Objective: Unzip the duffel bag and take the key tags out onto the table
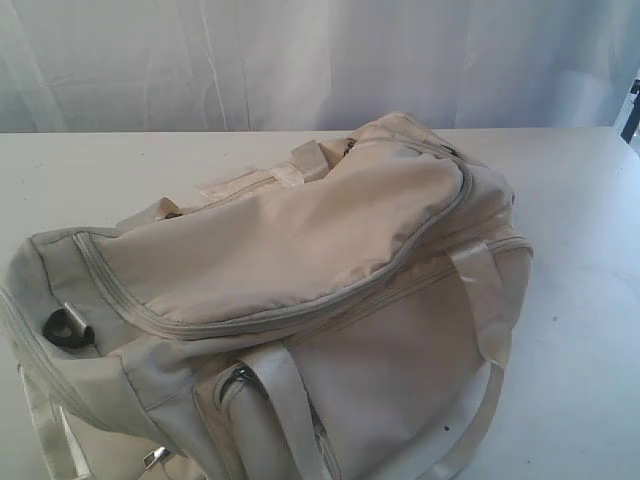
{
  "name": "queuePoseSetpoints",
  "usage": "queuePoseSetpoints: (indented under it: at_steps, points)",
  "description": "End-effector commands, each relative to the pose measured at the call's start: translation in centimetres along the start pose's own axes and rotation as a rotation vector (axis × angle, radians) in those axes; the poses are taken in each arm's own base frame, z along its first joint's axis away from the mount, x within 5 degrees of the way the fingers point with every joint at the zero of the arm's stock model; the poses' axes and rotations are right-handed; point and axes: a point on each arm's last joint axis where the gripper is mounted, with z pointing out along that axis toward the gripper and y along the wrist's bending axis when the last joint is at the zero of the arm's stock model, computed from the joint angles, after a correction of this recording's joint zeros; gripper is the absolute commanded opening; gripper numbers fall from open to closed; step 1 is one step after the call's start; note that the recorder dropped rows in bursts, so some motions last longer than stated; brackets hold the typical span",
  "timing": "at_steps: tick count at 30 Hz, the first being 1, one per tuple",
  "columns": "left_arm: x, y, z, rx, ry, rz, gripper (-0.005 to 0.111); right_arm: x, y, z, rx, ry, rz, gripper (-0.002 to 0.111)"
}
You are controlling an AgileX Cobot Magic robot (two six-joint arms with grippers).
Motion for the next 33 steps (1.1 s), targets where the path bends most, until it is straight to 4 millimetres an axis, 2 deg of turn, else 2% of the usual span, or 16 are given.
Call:
queuePoseSetpoints:
  at_steps: [1,19,25,33]
  points:
    - [0.1,-0.1,0.0,0.011,0.003,-0.003,0.000,0.1,0.0,0.0,0.002,-0.006,0.006,0.000]
    - [0.1,-0.1,0.0,0.011,-0.001,-0.006,0.000,0.1,0.0,0.0,0.002,-0.006,0.006,0.000]
    - [-1.8,0.1,-0.2,-0.011,-0.206,-0.005,0.000,-0.3,0.0,0.0,0.000,-0.045,0.006,0.000]
    - [-4.3,0.4,-1.2,-0.043,-0.511,-0.005,0.000,-2.6,0.1,-0.4,-0.012,-0.304,0.005,0.000]
